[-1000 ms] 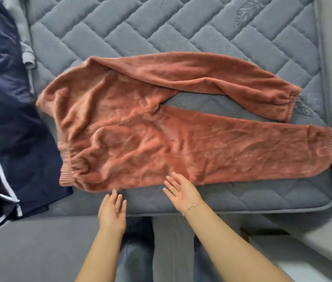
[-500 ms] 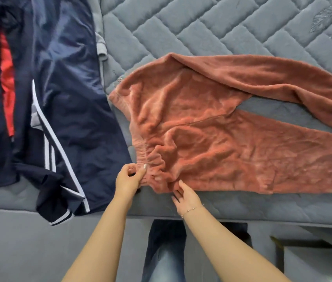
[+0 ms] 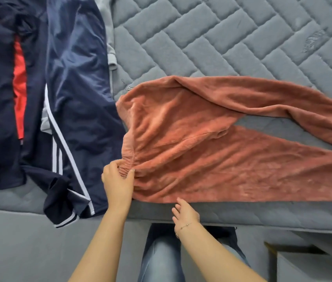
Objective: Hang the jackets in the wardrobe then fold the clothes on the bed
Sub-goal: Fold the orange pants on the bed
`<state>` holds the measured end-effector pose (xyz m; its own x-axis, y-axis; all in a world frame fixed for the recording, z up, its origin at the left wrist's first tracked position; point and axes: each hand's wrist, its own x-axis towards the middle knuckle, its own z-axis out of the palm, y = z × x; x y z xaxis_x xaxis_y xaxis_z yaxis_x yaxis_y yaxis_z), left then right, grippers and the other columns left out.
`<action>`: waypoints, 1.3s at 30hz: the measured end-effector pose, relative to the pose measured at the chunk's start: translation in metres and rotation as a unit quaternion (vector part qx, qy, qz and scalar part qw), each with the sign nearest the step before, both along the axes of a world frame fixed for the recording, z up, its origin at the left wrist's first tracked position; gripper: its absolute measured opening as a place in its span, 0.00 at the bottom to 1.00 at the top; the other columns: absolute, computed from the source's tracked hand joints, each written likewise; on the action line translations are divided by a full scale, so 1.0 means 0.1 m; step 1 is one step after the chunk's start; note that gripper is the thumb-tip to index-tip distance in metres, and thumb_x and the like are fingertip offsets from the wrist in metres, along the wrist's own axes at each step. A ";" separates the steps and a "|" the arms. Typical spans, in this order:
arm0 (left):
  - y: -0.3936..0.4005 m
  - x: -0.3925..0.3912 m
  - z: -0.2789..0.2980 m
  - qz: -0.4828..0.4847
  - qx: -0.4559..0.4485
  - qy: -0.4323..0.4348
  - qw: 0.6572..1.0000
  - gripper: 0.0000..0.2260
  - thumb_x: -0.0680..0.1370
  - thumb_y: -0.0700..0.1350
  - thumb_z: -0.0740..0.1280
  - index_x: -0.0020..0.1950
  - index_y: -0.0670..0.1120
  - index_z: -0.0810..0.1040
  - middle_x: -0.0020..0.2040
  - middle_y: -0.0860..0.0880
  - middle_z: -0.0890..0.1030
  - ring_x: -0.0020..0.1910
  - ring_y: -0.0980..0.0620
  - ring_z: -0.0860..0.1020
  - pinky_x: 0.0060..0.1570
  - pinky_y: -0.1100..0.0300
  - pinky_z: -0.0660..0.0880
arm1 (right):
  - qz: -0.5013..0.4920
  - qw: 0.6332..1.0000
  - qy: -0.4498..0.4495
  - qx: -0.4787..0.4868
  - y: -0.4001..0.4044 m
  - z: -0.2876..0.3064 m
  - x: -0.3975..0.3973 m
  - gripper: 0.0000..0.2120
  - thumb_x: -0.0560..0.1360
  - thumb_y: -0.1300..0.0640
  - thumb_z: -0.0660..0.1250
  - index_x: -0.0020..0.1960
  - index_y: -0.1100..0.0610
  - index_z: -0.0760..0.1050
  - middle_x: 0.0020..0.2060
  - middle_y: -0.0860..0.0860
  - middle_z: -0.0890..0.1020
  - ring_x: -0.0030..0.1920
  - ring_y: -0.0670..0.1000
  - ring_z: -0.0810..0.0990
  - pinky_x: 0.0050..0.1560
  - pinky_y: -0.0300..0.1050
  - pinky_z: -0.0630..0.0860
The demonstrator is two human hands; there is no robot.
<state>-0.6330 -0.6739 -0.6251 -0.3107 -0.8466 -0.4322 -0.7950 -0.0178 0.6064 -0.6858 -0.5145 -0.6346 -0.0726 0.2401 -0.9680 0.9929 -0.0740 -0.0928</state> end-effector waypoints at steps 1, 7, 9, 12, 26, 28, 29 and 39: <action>0.09 -0.12 0.08 -0.016 0.000 0.017 1.000 0.15 0.74 0.41 0.72 0.60 0.45 0.75 0.58 0.46 0.74 0.60 0.47 0.71 0.59 0.53 0.69 | -0.018 0.999 0.029 0.009 0.10 0.04 -0.10 0.15 0.79 0.64 0.65 0.64 0.69 0.74 0.64 0.62 0.77 0.65 0.59 0.76 0.69 0.52 0.68; 0.80 -0.95 0.37 -0.089 0.120 0.123 0.981 0.12 0.76 0.43 0.72 0.58 0.50 0.76 0.56 0.57 0.75 0.58 0.56 0.75 0.56 0.61 0.72 | -0.083 0.983 0.132 -0.094 0.67 0.19 -0.98 0.11 0.81 0.62 0.62 0.62 0.62 0.73 0.59 0.58 0.79 0.62 0.57 0.77 0.65 0.50 0.72; 1.00 -1.23 0.38 -0.081 0.149 0.138 0.976 0.13 0.77 0.42 0.71 0.60 0.51 0.77 0.59 0.57 0.77 0.58 0.59 0.76 0.55 0.65 0.71 | -0.089 0.976 0.159 -0.119 0.87 0.19 -1.33 0.10 0.80 0.62 0.63 0.61 0.61 0.73 0.56 0.57 0.80 0.57 0.54 0.80 0.61 0.49 0.74; 1.22 -1.69 0.30 -0.076 0.160 0.140 0.974 0.15 0.77 0.41 0.70 0.63 0.49 0.77 0.61 0.54 0.78 0.57 0.60 0.77 0.55 0.66 0.71 | -0.104 0.966 0.186 -0.146 1.19 0.13 -1.90 0.06 0.80 0.63 0.64 0.56 0.60 0.76 0.52 0.57 0.81 0.50 0.52 0.81 0.53 0.47 0.76; 1.80 -4.10 -0.21 0.313 0.477 0.185 0.800 0.29 0.75 0.53 0.72 0.72 0.48 0.67 0.71 0.47 0.69 0.73 0.49 0.67 0.72 0.47 0.63 | -0.277 0.934 0.148 -0.172 2.43 -0.19 -4.91 0.22 0.78 0.50 0.67 0.69 0.55 0.65 0.60 0.54 0.72 0.70 0.53 0.70 0.72 0.53 0.65; 1.73 -4.27 -0.26 0.376 0.500 0.176 0.760 0.26 0.72 0.56 0.74 0.65 0.47 0.72 0.63 0.47 0.74 0.63 0.49 0.73 0.66 0.49 0.69 | -0.251 0.945 0.139 -0.157 2.46 -0.22 -5.11 0.10 0.79 0.52 0.66 0.56 0.55 0.70 0.48 0.51 0.76 0.57 0.49 0.77 0.67 0.49 0.70; 1.69 -4.32 -0.28 0.405 0.504 0.178 0.742 0.22 0.72 0.56 0.75 0.59 0.46 0.75 0.57 0.48 0.77 0.56 0.50 0.76 0.60 0.51 0.73 | -0.233 0.949 0.149 -0.150 2.48 -0.23 -5.20 0.05 0.79 0.54 0.65 0.52 0.54 0.72 0.44 0.50 0.77 0.50 0.48 0.79 0.62 0.46 0.74; 2.03 -3.93 0.18 0.347 0.504 0.384 0.691 0.11 0.76 0.42 0.67 0.58 0.45 0.80 0.54 0.47 0.84 0.55 0.51 0.82 0.57 0.54 0.77 | -0.164 0.886 0.410 -0.144 2.98 0.19 -5.34 0.14 0.75 0.70 0.58 0.38 0.52 0.69 0.28 0.46 0.74 0.30 0.43 0.72 0.34 0.34 0.69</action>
